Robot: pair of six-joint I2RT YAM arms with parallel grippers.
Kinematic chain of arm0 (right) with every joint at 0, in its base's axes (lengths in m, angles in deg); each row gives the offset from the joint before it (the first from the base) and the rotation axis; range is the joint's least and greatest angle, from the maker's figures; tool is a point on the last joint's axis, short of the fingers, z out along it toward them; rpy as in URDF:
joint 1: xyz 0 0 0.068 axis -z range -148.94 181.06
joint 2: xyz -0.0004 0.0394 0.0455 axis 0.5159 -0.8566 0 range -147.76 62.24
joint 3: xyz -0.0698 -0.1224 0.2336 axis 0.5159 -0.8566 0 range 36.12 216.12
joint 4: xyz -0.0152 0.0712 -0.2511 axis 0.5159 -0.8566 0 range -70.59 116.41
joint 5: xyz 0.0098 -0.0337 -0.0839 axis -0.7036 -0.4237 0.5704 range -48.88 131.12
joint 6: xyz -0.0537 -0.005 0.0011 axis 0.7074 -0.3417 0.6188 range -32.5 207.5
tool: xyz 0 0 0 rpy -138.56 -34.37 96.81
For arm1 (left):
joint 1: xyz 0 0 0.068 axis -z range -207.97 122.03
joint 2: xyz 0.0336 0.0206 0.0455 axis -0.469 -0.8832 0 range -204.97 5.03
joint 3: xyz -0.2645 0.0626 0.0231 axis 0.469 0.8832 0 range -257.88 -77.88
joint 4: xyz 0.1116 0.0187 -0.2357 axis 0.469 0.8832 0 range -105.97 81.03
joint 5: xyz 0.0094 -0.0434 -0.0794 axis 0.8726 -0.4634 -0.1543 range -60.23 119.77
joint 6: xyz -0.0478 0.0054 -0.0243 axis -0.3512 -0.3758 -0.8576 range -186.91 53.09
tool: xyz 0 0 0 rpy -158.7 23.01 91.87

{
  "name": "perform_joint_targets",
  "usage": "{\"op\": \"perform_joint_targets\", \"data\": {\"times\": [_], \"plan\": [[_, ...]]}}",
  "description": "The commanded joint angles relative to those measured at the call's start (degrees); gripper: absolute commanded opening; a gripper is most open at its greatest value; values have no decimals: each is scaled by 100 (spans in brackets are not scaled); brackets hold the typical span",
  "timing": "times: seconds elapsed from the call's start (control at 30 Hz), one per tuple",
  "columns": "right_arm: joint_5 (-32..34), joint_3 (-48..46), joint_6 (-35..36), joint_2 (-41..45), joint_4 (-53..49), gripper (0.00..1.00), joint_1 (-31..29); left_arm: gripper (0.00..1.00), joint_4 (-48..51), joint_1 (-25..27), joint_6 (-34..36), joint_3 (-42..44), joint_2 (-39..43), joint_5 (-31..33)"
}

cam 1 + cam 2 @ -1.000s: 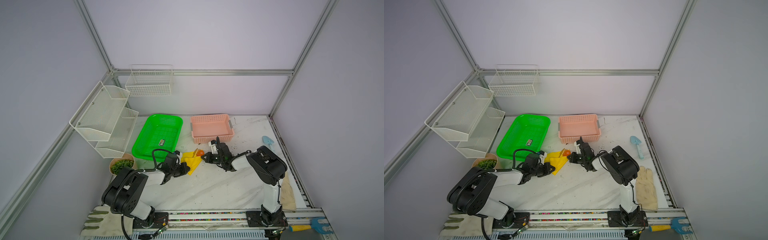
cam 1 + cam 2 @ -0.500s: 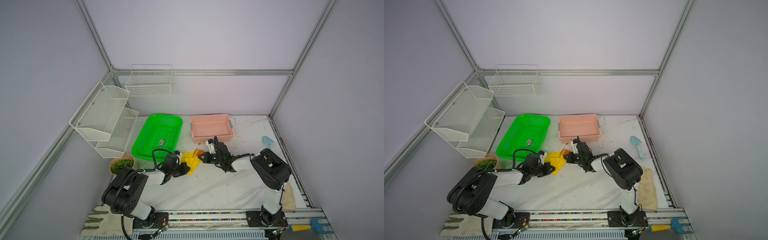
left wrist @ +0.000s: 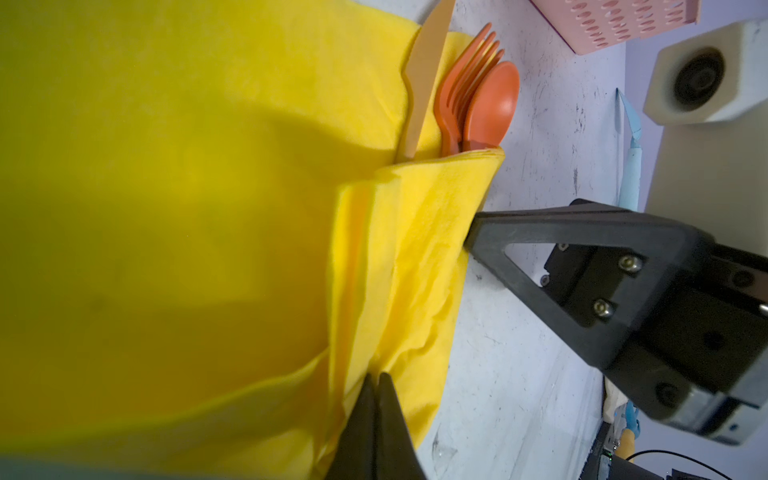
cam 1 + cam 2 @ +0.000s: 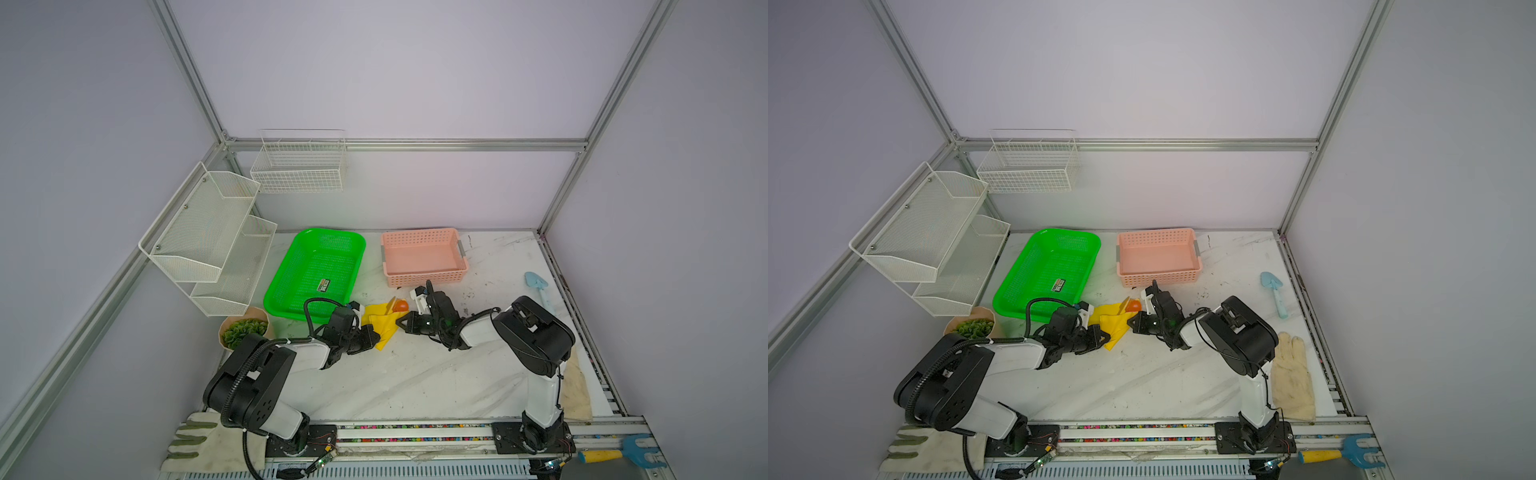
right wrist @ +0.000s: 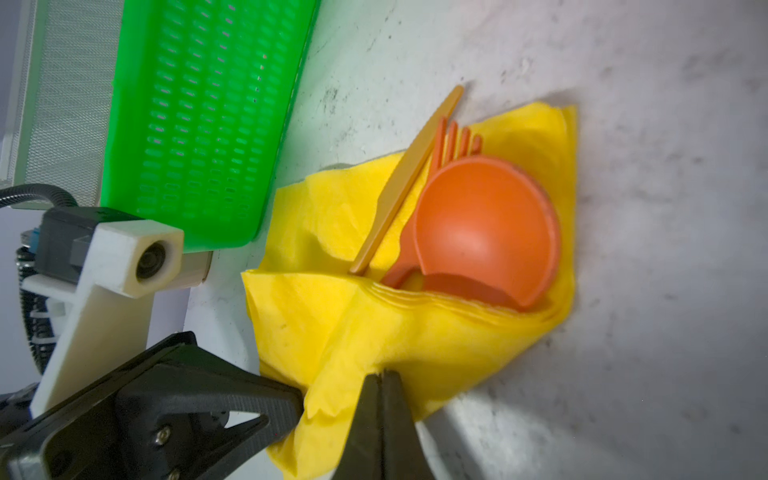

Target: Place the utensils on the paper napkin and roll it up

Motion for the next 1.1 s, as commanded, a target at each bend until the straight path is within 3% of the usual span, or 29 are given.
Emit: {"op": "perform_joint_targets", "data": {"times": [0.0,0.5,0.87,1.07], "plan": [[97,87,33,370,-103,0,-156,4,172,-74,-55,215,131,94],[284,-117,-154,-17,-88,0,-411,4,199,-74,-85,234,227,93],[366,323,-98,488,-399,2,-433,4,147,-77,-108,201,213,1],[254,748,-142,62,-383,3,-498,4,115,-74,-141,194,218,-6]]}}
